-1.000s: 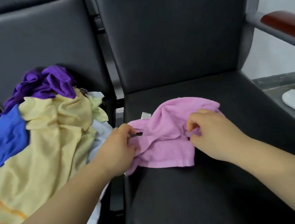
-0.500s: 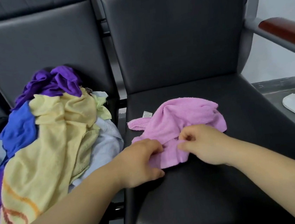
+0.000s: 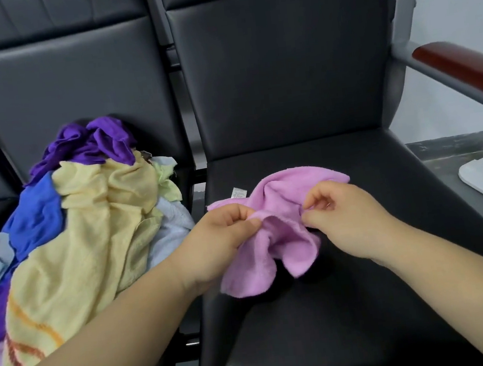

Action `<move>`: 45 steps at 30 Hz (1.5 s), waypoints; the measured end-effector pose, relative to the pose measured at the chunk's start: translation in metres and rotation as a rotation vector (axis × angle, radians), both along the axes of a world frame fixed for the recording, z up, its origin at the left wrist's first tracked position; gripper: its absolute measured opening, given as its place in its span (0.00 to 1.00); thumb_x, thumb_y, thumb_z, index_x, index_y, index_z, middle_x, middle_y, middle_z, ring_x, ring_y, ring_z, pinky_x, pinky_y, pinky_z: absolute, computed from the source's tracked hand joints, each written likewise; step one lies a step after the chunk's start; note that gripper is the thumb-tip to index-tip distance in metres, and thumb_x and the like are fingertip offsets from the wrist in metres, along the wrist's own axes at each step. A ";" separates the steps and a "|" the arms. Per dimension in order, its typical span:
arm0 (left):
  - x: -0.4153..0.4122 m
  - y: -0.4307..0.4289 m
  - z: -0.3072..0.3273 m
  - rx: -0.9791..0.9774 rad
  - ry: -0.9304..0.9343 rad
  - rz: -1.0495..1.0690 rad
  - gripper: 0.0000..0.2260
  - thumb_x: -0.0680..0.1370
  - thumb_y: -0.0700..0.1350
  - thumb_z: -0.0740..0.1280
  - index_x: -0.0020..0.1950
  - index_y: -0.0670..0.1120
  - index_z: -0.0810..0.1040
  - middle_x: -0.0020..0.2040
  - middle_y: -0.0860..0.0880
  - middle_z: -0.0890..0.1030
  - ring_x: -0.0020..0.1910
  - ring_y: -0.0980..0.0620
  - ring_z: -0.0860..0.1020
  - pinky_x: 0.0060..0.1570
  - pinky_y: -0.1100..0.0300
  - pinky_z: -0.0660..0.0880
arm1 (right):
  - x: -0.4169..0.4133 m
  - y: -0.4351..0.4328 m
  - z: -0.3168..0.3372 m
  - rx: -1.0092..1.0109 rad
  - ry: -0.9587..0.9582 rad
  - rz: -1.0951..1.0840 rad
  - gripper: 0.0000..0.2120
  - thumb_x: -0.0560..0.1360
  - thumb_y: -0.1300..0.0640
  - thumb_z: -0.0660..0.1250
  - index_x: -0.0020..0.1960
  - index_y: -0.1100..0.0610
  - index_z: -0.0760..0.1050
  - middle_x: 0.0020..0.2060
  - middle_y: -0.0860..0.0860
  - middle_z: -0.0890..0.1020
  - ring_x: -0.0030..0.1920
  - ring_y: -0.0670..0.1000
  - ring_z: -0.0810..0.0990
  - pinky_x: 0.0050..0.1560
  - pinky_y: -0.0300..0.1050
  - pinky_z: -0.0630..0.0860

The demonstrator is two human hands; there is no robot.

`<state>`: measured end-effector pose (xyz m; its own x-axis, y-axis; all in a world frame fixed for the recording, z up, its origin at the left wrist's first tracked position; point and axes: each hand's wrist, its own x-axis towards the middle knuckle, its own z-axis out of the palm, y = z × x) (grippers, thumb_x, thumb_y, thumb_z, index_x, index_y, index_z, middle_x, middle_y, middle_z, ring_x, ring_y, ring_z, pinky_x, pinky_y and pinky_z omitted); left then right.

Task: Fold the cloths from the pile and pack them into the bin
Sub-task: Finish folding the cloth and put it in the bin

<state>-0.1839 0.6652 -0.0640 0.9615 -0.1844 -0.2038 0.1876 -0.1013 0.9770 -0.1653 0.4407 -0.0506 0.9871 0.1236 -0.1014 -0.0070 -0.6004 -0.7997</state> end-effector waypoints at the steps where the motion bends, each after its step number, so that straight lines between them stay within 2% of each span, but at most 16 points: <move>1: -0.001 -0.001 0.002 -0.065 0.022 -0.002 0.05 0.77 0.44 0.71 0.44 0.43 0.81 0.42 0.43 0.82 0.41 0.48 0.78 0.46 0.55 0.76 | -0.004 0.003 0.004 0.096 0.080 0.037 0.05 0.75 0.57 0.72 0.46 0.47 0.81 0.43 0.48 0.85 0.45 0.48 0.83 0.45 0.41 0.79; 3: -0.003 -0.004 0.006 -0.178 0.072 0.005 0.04 0.77 0.42 0.70 0.44 0.42 0.81 0.42 0.42 0.82 0.41 0.48 0.80 0.46 0.55 0.77 | -0.009 0.007 0.005 0.119 0.183 0.157 0.08 0.74 0.54 0.74 0.51 0.44 0.81 0.44 0.43 0.85 0.46 0.44 0.83 0.48 0.40 0.79; 5: -0.006 -0.008 0.013 -0.234 0.098 0.000 0.06 0.75 0.42 0.67 0.46 0.40 0.80 0.43 0.40 0.82 0.41 0.48 0.80 0.47 0.55 0.78 | -0.017 0.009 0.006 0.012 0.174 0.236 0.11 0.72 0.49 0.76 0.53 0.43 0.79 0.37 0.35 0.81 0.37 0.38 0.78 0.41 0.35 0.73; 7: -0.008 -0.011 0.017 -0.246 0.104 0.002 0.05 0.78 0.40 0.66 0.47 0.39 0.79 0.44 0.39 0.81 0.43 0.46 0.80 0.50 0.53 0.78 | -0.022 0.013 0.006 -0.027 0.164 0.244 0.13 0.70 0.46 0.78 0.52 0.45 0.79 0.34 0.37 0.80 0.34 0.39 0.76 0.38 0.35 0.72; 10: -0.012 -0.014 0.021 -0.216 0.112 0.027 0.07 0.82 0.37 0.63 0.46 0.39 0.79 0.46 0.36 0.80 0.45 0.43 0.79 0.52 0.49 0.77 | -0.026 0.018 0.005 -0.012 0.167 0.212 0.13 0.70 0.47 0.78 0.51 0.45 0.79 0.44 0.43 0.84 0.42 0.45 0.82 0.45 0.43 0.80; 13: -0.015 -0.017 0.027 -0.172 0.076 0.078 0.08 0.82 0.37 0.62 0.45 0.40 0.78 0.41 0.38 0.79 0.39 0.45 0.78 0.43 0.54 0.77 | -0.026 0.021 0.004 -0.082 0.105 0.150 0.02 0.74 0.53 0.72 0.46 0.49 0.80 0.42 0.47 0.84 0.39 0.48 0.81 0.42 0.47 0.80; 15: -0.017 -0.016 0.034 -0.136 0.056 0.101 0.09 0.82 0.38 0.63 0.43 0.42 0.78 0.37 0.42 0.78 0.34 0.49 0.77 0.33 0.59 0.76 | -0.023 0.020 0.005 -0.111 0.109 0.101 0.04 0.76 0.55 0.68 0.44 0.53 0.80 0.39 0.51 0.84 0.35 0.48 0.78 0.36 0.45 0.76; 19: -0.017 -0.006 0.045 0.244 -0.103 -0.100 0.07 0.73 0.45 0.75 0.44 0.47 0.77 0.35 0.40 0.80 0.30 0.44 0.75 0.30 0.56 0.72 | -0.013 0.012 0.015 -0.111 0.037 -0.021 0.10 0.77 0.58 0.63 0.40 0.55 0.80 0.36 0.50 0.82 0.35 0.48 0.75 0.35 0.45 0.72; 23: -0.014 0.000 0.039 0.638 -0.284 -0.117 0.05 0.79 0.46 0.69 0.43 0.49 0.76 0.37 0.41 0.81 0.34 0.37 0.81 0.35 0.47 0.79 | -0.009 0.005 0.024 -0.105 -0.146 -0.044 0.13 0.79 0.61 0.63 0.43 0.47 0.81 0.37 0.45 0.83 0.36 0.45 0.79 0.38 0.42 0.77; 27: -0.009 0.004 0.039 0.673 -0.332 -0.111 0.12 0.83 0.47 0.64 0.40 0.44 0.73 0.33 0.51 0.74 0.34 0.54 0.72 0.41 0.52 0.73 | -0.005 0.006 0.031 0.154 -0.176 -0.085 0.13 0.82 0.58 0.62 0.47 0.43 0.79 0.41 0.39 0.83 0.43 0.41 0.82 0.44 0.42 0.82; 31: -0.002 0.009 0.043 0.648 -0.355 -0.009 0.12 0.83 0.48 0.64 0.41 0.46 0.76 0.34 0.51 0.76 0.37 0.57 0.74 0.44 0.54 0.74 | -0.005 0.010 0.040 0.458 -0.009 -0.031 0.09 0.81 0.56 0.64 0.46 0.47 0.80 0.40 0.44 0.85 0.44 0.47 0.83 0.43 0.46 0.81; 33: 0.001 0.014 0.048 0.606 -0.400 0.087 0.13 0.80 0.53 0.63 0.40 0.47 0.77 0.34 0.51 0.77 0.37 0.56 0.75 0.45 0.52 0.74 | -0.005 0.002 0.046 0.234 0.024 0.163 0.02 0.75 0.50 0.72 0.45 0.47 0.80 0.39 0.45 0.84 0.41 0.44 0.82 0.42 0.41 0.77; 36: -0.003 0.018 0.058 0.588 -0.434 -0.021 0.11 0.76 0.55 0.64 0.39 0.50 0.77 0.33 0.54 0.77 0.35 0.58 0.75 0.40 0.59 0.72 | -0.002 -0.006 0.044 -0.360 0.149 0.366 0.09 0.70 0.48 0.74 0.36 0.48 0.76 0.30 0.50 0.79 0.31 0.47 0.76 0.34 0.46 0.74; 39: -0.008 0.010 0.061 0.769 -0.435 -0.180 0.16 0.73 0.54 0.74 0.35 0.47 0.74 0.30 0.50 0.73 0.29 0.59 0.70 0.32 0.65 0.67 | 0.008 -0.005 0.040 -0.474 0.082 0.312 0.16 0.72 0.55 0.68 0.27 0.53 0.68 0.25 0.50 0.69 0.30 0.51 0.67 0.34 0.53 0.68; 42: -0.007 0.008 0.055 0.831 -0.443 -0.218 0.18 0.74 0.51 0.74 0.33 0.48 0.68 0.28 0.56 0.68 0.29 0.58 0.66 0.30 0.65 0.64 | 0.007 -0.007 0.049 -0.220 -0.040 0.151 0.14 0.77 0.58 0.66 0.33 0.58 0.73 0.31 0.55 0.77 0.34 0.51 0.72 0.37 0.48 0.72; 45: -0.003 0.010 0.049 0.556 -0.355 -0.040 0.09 0.79 0.47 0.65 0.41 0.45 0.71 0.30 0.52 0.75 0.31 0.55 0.72 0.34 0.60 0.69 | 0.001 -0.012 0.057 0.216 0.106 0.155 0.11 0.79 0.55 0.68 0.45 0.61 0.82 0.41 0.55 0.87 0.45 0.58 0.86 0.53 0.53 0.83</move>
